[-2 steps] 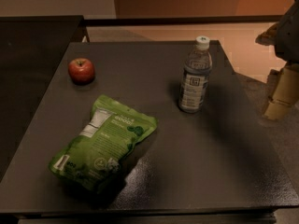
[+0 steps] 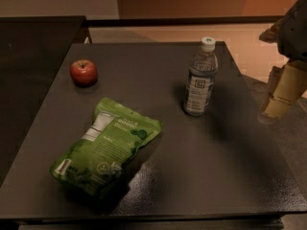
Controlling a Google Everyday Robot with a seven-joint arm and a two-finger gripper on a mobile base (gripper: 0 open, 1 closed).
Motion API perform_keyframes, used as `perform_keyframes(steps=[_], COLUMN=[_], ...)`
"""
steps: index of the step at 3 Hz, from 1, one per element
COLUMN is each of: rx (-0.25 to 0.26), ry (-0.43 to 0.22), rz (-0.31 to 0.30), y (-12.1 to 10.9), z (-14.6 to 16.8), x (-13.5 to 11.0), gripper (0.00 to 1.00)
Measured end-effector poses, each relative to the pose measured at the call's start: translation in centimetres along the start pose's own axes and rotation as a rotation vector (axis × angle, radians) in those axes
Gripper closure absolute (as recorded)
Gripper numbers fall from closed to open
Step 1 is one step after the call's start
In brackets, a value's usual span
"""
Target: Move blue plastic bottle near apple
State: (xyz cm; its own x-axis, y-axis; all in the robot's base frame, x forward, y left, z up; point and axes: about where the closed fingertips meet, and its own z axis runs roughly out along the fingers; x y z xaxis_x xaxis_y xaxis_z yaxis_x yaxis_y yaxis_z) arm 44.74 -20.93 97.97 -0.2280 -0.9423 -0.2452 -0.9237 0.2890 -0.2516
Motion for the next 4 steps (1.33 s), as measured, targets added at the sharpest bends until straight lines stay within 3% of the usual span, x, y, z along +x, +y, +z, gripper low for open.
perform_keyframes(steps=[2, 4], rx=[0.012, -0.065], ry=[-0.127, -0.27], rz=[0.058, 0.07], y=[-3.1, -4.4], z=[1.5, 5.1], x=[-1.9, -4.3], gripper=[0.0, 0.0])
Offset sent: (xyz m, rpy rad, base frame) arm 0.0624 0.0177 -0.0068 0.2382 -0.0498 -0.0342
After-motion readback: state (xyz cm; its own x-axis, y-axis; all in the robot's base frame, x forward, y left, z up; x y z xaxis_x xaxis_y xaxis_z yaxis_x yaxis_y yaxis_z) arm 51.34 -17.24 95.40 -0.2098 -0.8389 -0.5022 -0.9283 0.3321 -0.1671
